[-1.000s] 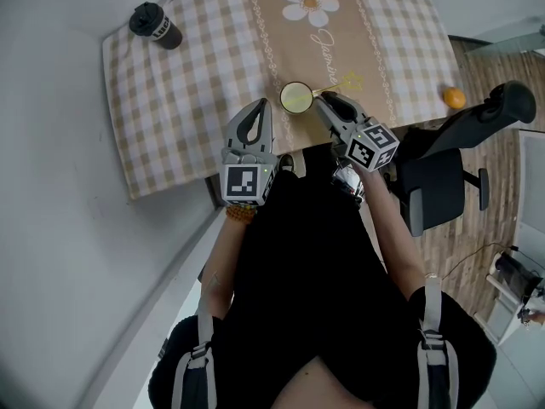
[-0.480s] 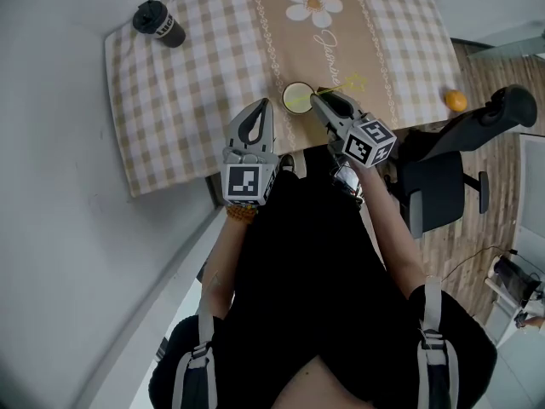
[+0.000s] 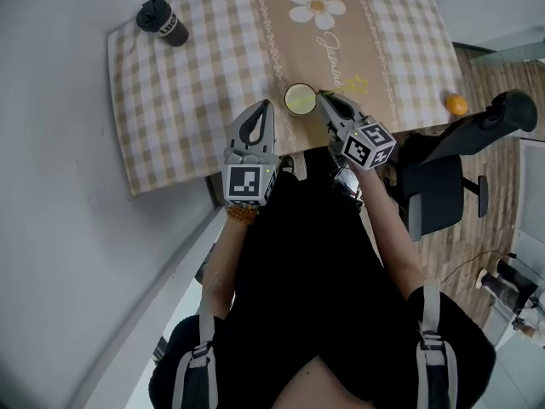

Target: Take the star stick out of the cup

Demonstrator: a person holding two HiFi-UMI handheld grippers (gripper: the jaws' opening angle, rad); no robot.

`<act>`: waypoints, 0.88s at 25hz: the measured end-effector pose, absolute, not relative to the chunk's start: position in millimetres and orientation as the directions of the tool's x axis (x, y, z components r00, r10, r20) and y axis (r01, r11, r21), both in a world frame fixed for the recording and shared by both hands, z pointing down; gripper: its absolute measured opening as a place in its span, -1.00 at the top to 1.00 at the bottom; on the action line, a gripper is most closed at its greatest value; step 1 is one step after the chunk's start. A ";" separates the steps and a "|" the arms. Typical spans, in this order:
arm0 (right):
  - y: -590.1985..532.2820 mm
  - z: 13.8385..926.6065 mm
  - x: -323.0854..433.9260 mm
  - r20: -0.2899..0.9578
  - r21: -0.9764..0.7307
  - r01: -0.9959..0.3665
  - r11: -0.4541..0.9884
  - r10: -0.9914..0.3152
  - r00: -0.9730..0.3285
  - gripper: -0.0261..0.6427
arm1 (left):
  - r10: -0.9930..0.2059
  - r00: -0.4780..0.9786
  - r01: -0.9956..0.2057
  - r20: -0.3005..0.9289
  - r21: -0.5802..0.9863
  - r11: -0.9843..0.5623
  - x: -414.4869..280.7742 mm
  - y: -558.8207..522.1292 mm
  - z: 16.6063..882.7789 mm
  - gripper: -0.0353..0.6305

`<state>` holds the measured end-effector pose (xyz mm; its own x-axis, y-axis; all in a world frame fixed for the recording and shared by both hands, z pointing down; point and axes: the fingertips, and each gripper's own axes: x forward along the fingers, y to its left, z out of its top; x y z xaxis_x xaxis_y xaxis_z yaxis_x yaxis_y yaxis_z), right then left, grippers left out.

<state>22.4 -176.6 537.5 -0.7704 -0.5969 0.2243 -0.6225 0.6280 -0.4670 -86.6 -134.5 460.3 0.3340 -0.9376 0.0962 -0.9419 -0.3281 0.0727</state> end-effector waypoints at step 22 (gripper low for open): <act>-178.7 529.7 23.7 0.202 -0.488 -0.615 0.619 -0.605 -0.770 0.87 | -0.937 0.336 -0.941 0.091 0.067 -0.331 -82.4 -132.3 456.5 0.89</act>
